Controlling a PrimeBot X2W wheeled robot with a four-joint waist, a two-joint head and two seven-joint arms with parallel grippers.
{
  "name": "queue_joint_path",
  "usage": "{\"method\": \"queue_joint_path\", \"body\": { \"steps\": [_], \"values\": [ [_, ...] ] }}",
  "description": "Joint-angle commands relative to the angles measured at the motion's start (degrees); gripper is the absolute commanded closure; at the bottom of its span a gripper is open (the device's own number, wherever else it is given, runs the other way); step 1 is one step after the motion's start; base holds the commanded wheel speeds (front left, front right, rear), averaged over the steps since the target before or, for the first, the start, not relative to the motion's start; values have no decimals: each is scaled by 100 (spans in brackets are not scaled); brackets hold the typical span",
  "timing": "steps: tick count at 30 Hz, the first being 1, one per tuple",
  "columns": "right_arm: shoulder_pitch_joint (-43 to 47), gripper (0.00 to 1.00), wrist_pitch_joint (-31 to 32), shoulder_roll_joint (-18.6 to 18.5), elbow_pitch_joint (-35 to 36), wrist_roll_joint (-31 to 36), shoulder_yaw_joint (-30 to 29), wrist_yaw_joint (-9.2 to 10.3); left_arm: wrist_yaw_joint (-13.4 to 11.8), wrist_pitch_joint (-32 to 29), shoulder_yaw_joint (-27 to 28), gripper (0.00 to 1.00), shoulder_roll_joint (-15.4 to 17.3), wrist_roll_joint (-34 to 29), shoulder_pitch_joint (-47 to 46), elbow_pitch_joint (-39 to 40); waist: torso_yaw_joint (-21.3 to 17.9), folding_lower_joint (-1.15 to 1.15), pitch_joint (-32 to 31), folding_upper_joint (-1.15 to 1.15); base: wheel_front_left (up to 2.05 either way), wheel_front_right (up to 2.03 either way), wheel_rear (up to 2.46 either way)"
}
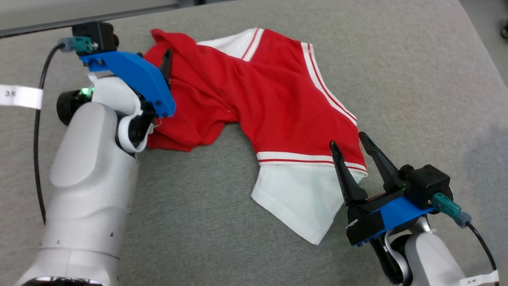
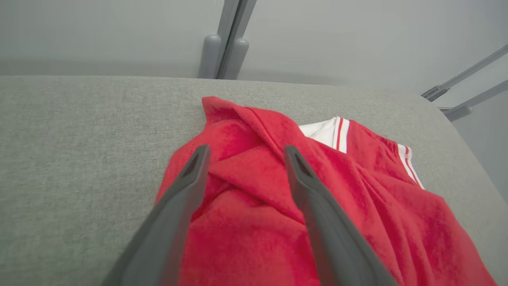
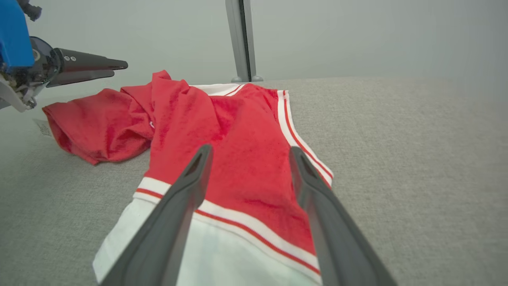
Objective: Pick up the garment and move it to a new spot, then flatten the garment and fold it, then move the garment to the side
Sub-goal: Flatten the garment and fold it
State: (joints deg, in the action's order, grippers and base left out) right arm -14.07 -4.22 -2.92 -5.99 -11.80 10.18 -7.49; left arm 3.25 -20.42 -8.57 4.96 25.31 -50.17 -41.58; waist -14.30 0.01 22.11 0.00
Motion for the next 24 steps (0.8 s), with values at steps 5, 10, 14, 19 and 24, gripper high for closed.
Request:
{"method": "queue_joint_path", "body": {
  "steps": [5,10,14,19,24],
  "values": [
    [-141,0,-216,4,-209,-90,89,-1,-110,-191,88,0,104,87,-436,-358,-442,-1,409,0,0,0,0],
    [-202,0,-335,4,-322,-149,137,-1,-90,-134,183,0,101,234,-627,-496,-528,-1,477,0,0,0,0],
    [-273,0,-362,4,-402,-195,156,-1,-65,-125,217,0,89,331,-736,-588,-540,-1,482,0,0,0,0],
    [-323,0,-393,4,-448,-247,260,-2,-17,-211,240,0,64,440,-805,-729,-620,-1,479,0,0,0,0],
    [-297,0,-425,4,-421,-236,279,-2,-27,-210,196,13,110,437,-909,-845,-729,-1,551,0,0,0,0]
  ]
}}
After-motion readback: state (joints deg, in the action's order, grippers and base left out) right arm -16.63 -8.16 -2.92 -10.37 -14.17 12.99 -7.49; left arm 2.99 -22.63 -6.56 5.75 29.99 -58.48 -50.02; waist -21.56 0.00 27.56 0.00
